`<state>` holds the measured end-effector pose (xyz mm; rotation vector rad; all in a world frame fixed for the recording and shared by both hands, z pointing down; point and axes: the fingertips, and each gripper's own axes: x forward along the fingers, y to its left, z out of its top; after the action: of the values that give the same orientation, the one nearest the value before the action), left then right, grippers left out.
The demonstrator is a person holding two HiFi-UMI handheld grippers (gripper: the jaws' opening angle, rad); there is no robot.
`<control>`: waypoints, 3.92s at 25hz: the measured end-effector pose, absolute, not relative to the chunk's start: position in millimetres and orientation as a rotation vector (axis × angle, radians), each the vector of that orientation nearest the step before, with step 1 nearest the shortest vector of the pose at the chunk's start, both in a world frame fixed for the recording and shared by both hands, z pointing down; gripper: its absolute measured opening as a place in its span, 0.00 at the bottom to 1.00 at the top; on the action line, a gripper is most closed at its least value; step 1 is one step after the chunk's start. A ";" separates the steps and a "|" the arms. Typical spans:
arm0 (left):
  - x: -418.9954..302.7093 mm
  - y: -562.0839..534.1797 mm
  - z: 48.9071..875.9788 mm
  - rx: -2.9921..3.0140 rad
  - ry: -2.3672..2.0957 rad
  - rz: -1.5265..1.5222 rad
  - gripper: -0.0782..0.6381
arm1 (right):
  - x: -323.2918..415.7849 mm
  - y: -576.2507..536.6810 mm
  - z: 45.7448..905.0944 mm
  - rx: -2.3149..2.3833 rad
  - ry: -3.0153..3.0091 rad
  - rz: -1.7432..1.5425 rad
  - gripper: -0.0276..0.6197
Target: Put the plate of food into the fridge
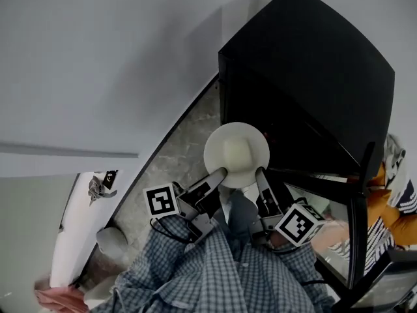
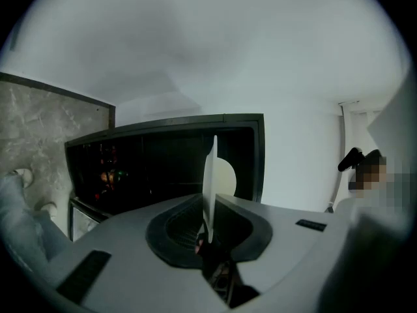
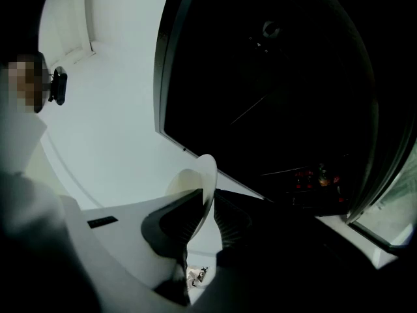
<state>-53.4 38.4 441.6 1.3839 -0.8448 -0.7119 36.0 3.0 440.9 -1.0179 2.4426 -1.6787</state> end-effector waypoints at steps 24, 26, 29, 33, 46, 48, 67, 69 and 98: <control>-40.1 -5.4 496.6 1.449 -0.556 -0.391 0.16 | 55.8 -2.9 498.2 -1.523 2.031 -1.584 0.13; -40.4 -7.1 503.1 1.442 -0.545 -0.372 0.16 | 55.4 -4.0 503.4 -1.547 2.005 -1.576 0.13; -42.7 -10.9 511.2 1.435 -0.530 -0.361 0.16 | 53.4 -6.2 510.3 -1.597 1.989 -1.575 0.13; -42.2 -14.4 518.6 1.427 -0.516 -0.360 0.16 | 52.4 -6.9 517.0 -1.623 1.951 -1.577 0.13; -28.1 -29.9 551.6 1.419 -0.515 -0.386 0.15 | 66.5 -23.0 545.8 -1.685 1.982 -1.501 0.13; -25.8 -31.2 558.0 1.421 -0.517 -0.388 0.15 | 69.1 -23.7 551.8 -1.709 1.965 -1.508 0.13; -13.7 -55.1 603.5 1.411 -0.568 -0.428 0.14 | 78.9 -47.0 587.4 -1.864 2.005 -1.348 0.13; -12.6 -56.4 606.1 1.400 -0.569 -0.435 0.14 | 79.1 -47.7 589.8 -1.905 2.029 -1.326 0.13; 15.3 -91.6 650.3 1.393 -0.670 -0.409 0.14 | 49.0 -45.3 597.7 -2.230 2.918 -0.490 0.14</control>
<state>15.3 -91.6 650.3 1.3935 -0.6703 -0.4091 49.0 -45.3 597.7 -2.2297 2.9183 -0.4897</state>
